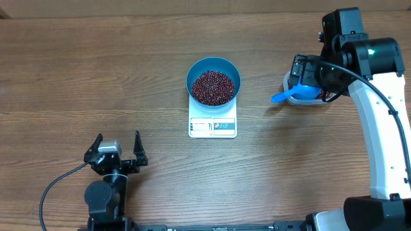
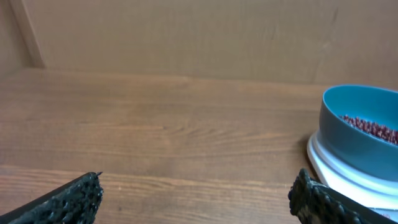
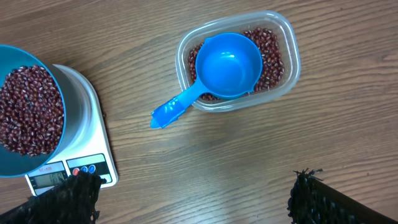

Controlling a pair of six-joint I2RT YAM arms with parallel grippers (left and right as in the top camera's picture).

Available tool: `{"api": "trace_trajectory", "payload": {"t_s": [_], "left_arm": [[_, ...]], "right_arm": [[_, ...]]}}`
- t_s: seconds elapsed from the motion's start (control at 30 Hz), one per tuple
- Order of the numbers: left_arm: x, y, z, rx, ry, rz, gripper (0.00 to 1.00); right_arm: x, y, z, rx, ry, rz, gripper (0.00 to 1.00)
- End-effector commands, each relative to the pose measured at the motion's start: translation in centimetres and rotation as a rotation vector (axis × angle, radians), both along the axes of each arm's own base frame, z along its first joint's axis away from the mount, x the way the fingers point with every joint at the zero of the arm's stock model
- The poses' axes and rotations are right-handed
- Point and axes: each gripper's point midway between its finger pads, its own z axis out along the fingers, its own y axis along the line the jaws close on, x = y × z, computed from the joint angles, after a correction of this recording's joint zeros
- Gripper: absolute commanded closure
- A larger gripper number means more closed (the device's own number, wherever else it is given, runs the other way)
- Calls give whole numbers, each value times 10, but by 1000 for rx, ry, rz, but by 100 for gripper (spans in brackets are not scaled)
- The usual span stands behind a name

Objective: Scoop item into bowl and weigh 150g on scale

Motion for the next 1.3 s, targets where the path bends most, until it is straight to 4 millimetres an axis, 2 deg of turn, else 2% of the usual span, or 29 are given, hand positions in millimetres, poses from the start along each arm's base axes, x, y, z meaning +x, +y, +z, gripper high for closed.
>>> {"api": "trace_trajectory", "payload": {"t_s": [0.0,0.07,0.47,1.27], "left_arm": [[-3,-2,-3,-26,6,-12,0],[-5,-3,-7,-40,20,-12,0],[-7,-10,9,-36,-50,-44,0],[-7,-9,9,-6,-50,-46,0]], "right_arm": [[2,-2,14,-5,-47,4,0],[2,-2,14,-5,-47,4,0],[2,-2,14,-5,-46,4,0],[2,-2,14,-5,-46,4,0]]}}
